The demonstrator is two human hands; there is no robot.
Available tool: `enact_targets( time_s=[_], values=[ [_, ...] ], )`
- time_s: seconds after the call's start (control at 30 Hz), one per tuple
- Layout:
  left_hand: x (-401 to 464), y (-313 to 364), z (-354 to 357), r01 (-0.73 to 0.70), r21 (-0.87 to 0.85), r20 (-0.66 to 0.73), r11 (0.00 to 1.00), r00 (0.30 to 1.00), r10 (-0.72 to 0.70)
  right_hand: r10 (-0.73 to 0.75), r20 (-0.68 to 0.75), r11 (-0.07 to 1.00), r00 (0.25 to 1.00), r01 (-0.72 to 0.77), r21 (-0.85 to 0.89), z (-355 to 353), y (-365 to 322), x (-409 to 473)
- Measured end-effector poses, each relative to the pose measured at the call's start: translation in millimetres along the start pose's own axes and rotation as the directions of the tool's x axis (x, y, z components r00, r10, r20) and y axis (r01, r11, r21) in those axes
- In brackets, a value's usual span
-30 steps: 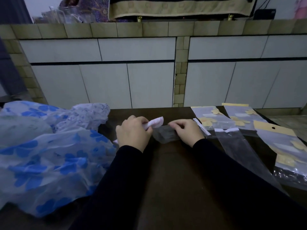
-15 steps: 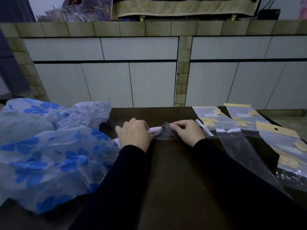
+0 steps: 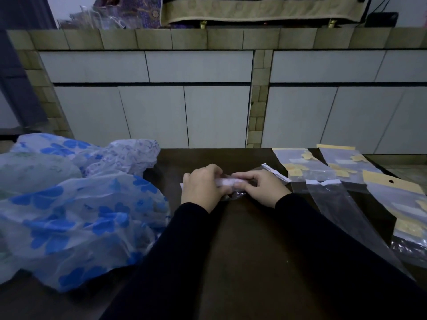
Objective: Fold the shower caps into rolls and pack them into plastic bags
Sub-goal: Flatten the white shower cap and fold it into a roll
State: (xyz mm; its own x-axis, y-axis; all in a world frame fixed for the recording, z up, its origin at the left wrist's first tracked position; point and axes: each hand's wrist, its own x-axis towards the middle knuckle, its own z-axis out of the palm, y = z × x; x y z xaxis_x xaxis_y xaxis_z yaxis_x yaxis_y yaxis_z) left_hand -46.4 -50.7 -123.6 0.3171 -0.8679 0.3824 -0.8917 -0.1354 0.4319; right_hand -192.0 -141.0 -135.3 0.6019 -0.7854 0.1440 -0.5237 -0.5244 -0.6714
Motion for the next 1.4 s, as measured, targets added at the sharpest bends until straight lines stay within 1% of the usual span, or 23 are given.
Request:
enact_targets(
  time_s=[0.07, 0.13, 0.2, 0.27, 0.33, 0.4, 0.47, 0.53, 0.6, 0.67, 0.73, 0.83, 0.9, 0.97, 1.03, 1.17, 1.27, 1.33, 1.37, 1.4],
  values=[
    [0.0, -3.8, -2.2, 0.019, 0.066, -0.003, 0.998, 1.0, -0.019, 0.025, -0.05, 0.998, 0.998, -0.028, -0.054, 1.5, 0.0, 1.2],
    [-0.1, -5.7, -3.7, 0.059, 0.102, -0.055, 0.993, 0.997, -0.054, 0.054, -0.102, 0.997, 0.993, -0.059, -0.045, 2.6, -0.9, 1.4],
    [-1.0, -5.0, -1.8, 0.186, 0.094, -0.072, 0.978, 0.981, -0.179, 0.075, -0.133, 0.996, 0.988, -0.08, -0.037, 4.0, -1.2, 1.4],
    [-1.4, -5.9, 1.9, 0.321, 0.091, -0.047, 0.943, 0.947, -0.318, 0.074, -0.147, 0.996, 0.986, -0.08, -0.032, 4.9, 0.1, 1.6],
    [0.6, -8.7, 4.4, 0.371, 0.023, 0.006, 0.929, 0.929, -0.371, 0.066, -0.146, 0.997, 0.987, -0.07, -0.022, 5.2, 1.6, 2.1],
    [3.6, -10.0, 5.1, 0.356, -0.122, 0.001, 0.927, 0.934, -0.358, 0.069, -0.148, 0.998, 0.987, -0.068, 0.012, 6.7, 1.7, 3.4],
    [4.6, -6.8, 4.7, 0.293, -0.246, -0.027, 0.924, 0.951, -0.309, 0.049, -0.17, 0.998, 0.984, -0.044, 0.034, 11.6, -0.3, 6.5],
    [4.1, -3.0, 4.6, 0.247, -0.334, -0.024, 0.909, 0.962, -0.271, 0.006, -0.173, 1.0, 0.985, -0.008, -0.01, 19.0, -3.7, 8.6],
    [2.6, -2.6, 3.0, 0.265, -0.402, -0.003, 0.876, 0.957, -0.291, -0.04, -0.147, 0.997, 0.988, 0.03, -0.071, 21.7, -7.7, 8.9],
    [3.0, -7.4, 1.7, 0.302, -0.427, -0.017, 0.852, 0.94, -0.341, -0.089, -0.129, 0.991, 0.988, 0.074, -0.116, 16.4, -8.7, 7.1],
    [3.6, -11.3, 1.1, 0.351, -0.425, -0.012, 0.834, 0.919, -0.393, -0.118, -0.148, 0.98, 0.982, 0.092, -0.175, 6.9, -6.0, 5.1],
    [4.7, -12.3, 2.3, 0.406, -0.444, 0.031, 0.799, 0.898, -0.439, -0.101, -0.133, 0.957, 0.986, 0.06, -0.285, -0.8, -1.9, 2.9],
    [6.2, -11.8, 2.2, 0.402, -0.482, 0.013, 0.779, 0.892, -0.452, -0.09, -0.108, 0.957, 0.99, 0.055, -0.286, 1.4, -1.4, 2.0],
    [6.9, -11.2, 1.5, 0.406, -0.546, 0.013, 0.733, 0.879, -0.477, -0.135, -0.109, 0.956, 0.985, 0.1, -0.275, 5.6, -1.3, 1.8],
    [7.4, -11.8, 2.7, 0.39, -0.605, 0.053, 0.694, 0.889, -0.454, -0.183, -0.118, 0.953, 0.976, 0.147, -0.265, 7.8, -1.2, 1.5],
    [7.4, -9.4, 3.1, 0.387, -0.661, 0.204, 0.643, 0.917, -0.342, -0.213, -0.129, 0.951, 0.969, 0.175, -0.255, 7.7, -0.3, 2.3],
    [7.2, -10.5, -1.2, 0.385, -0.677, 0.273, 0.627, 0.923, -0.272, -0.179, -0.138, 0.951, 0.974, 0.135, -0.279, 6.1, 0.2, 3.1],
    [4.4, -10.1, -3.7, 0.395, -0.686, 0.326, 0.612, 0.918, -0.227, -0.146, -0.156, 0.941, 0.977, 0.089, -0.325, 6.9, -0.5, 3.9],
    [2.5, -8.3, -4.4, 0.389, -0.675, 0.32, 0.627, 0.92, -0.225, -0.133, -0.171, 0.933, 0.976, 0.065, -0.353, 8.2, -1.7, 4.8],
    [0.8, -6.4, -4.4, 0.362, -0.64, 0.261, 0.677, 0.932, -0.252, -0.124, -0.188, 0.924, 0.974, 0.044, -0.379, 9.8, -3.0, 5.9]
  ],
)
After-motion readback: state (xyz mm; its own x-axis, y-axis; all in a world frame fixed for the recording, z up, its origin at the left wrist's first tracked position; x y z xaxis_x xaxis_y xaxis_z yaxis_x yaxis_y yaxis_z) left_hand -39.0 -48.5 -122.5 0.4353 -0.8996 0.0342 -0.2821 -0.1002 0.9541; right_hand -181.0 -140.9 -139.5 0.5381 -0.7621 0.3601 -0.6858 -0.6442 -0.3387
